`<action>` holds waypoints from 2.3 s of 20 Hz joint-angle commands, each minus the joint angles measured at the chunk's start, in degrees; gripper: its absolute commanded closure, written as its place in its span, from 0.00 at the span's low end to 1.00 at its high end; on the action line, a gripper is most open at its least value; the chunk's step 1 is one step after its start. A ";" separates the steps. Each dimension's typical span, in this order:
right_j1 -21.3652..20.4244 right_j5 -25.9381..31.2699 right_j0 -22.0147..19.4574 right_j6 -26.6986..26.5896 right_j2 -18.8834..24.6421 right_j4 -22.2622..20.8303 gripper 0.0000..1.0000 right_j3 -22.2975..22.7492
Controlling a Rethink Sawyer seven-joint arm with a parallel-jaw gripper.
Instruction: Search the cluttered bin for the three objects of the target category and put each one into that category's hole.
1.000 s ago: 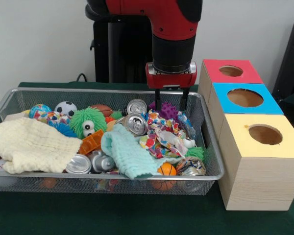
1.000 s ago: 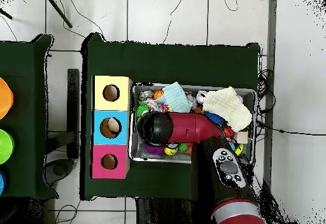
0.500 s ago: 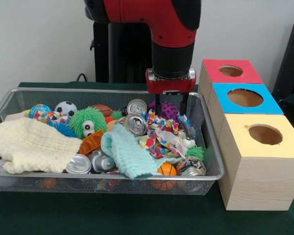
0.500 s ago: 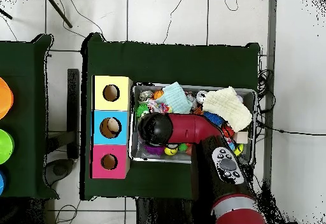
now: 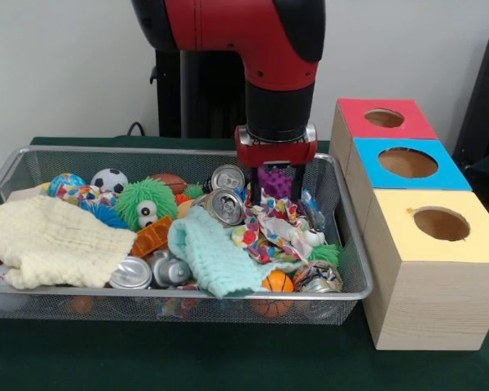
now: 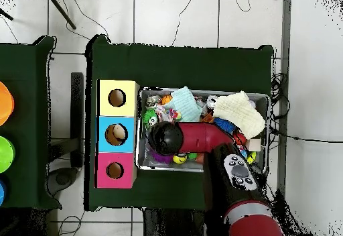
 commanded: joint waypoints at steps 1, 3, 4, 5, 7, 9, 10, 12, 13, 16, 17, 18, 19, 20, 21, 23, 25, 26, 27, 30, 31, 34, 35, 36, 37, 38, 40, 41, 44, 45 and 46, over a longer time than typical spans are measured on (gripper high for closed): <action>4.61 -7.31 -2.72 -0.69 5.35 -4.68 0.00 2.78; 5.94 -7.86 -2.87 -0.72 5.55 -5.02 0.00 2.00; 6.45 -7.96 -2.94 -0.79 5.67 -5.14 0.00 1.60; 6.75 -8.14 -3.07 -0.88 5.74 -5.32 0.00 1.43; 6.51 -8.13 -3.23 -0.89 5.81 -5.50 0.00 1.64; 6.29 -8.51 -3.52 -0.79 5.61 -5.92 0.00 2.17; 6.26 -8.57 -3.49 -0.64 5.56 -5.99 0.00 2.19; 5.96 -8.63 -3.44 -0.36 5.50 -6.08 0.00 2.50; 5.81 -8.77 -3.29 -0.02 5.44 -6.06 0.00 2.81; 4.83 -9.24 -2.92 1.08 5.16 -5.97 0.00 4.30; 4.26 -9.58 -2.94 1.45 4.99 -6.01 0.00 5.23; 3.62 -9.98 -2.71 2.02 4.74 -6.00 0.00 6.24; 3.01 -10.32 -2.66 2.41 4.53 -6.05 0.00 7.20; 2.30 -10.71 -2.52 2.93 4.33 -6.03 0.00 8.21; 1.72 -11.02 -2.48 3.26 4.17 -6.04 0.00 9.07; 0.87 -11.13 -2.37 3.55 3.93 -5.90 0.00 9.93; 0.03 -11.41 -2.09 3.85 3.62 -5.82 0.00 10.88; -0.57 -11.43 -1.73 4.15 3.42 -5.66 0.00 11.49; -0.86 -11.76 -1.60 4.29 3.29 -5.65 0.00 11.86; -1.19 -11.61 -0.57 4.77 3.02 -5.21 0.00 12.01; -0.96 -11.78 -0.43 4.80 2.99 -5.21 0.00 11.96; -0.06 -12.86 0.72 5.54 2.55 -5.23 0.00 12.04; 0.03 -13.10 1.00 5.72 2.48 -5.17 0.00 12.11; 0.19 -13.41 1.60 6.07 2.34 -5.11 0.00 12.20; 0.18 -13.47 1.88 6.21 2.31 -5.01 0.00 12.28; 0.37 -13.80 2.38 6.52 2.13 -4.95 0.00 12.38; 0.59 -14.48 3.27 7.12 1.85 -4.75 0.00 12.72; 0.76 -14.72 3.63 7.27 1.74 -4.65 0.00 12.76; 1.49 -16.29 5.11 8.17 1.20 -4.35 0.00 13.38; 1.71 -16.86 5.61 8.47 1.01 -4.22 0.00 13.60; 1.92 -17.43 6.10 8.77 0.81 -4.10 0.00 13.82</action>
